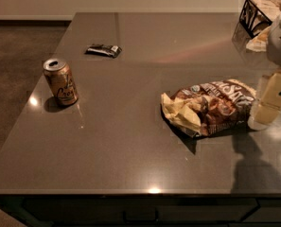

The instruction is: Move rxbar chocolate near orange can

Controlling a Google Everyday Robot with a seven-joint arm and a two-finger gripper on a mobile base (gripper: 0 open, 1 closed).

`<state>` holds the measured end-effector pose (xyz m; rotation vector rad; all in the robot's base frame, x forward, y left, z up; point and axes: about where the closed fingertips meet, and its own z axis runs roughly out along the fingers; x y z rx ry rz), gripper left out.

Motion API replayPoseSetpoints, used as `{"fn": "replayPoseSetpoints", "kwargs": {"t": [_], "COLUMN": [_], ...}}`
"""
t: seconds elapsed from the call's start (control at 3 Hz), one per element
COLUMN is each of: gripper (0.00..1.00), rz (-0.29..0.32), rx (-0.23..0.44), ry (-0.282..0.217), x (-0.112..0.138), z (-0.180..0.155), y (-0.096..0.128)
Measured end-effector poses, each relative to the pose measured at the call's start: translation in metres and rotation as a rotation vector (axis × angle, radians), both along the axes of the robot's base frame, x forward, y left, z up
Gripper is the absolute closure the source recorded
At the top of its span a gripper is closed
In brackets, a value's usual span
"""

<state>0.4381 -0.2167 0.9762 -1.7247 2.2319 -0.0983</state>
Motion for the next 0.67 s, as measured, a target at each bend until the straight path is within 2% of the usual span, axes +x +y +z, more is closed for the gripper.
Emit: {"fn": "replayPoseSetpoints", "kwargs": {"t": [0.33, 0.67], "gripper": [0.00, 0.00], "rz": [0.000, -0.016], "rx": [0.000, 0.019], "ry": [0.000, 0.029], "x": [0.0000, 0.0090], "z": [0.0000, -0.0024], "y": [0.0000, 0.0024]}}
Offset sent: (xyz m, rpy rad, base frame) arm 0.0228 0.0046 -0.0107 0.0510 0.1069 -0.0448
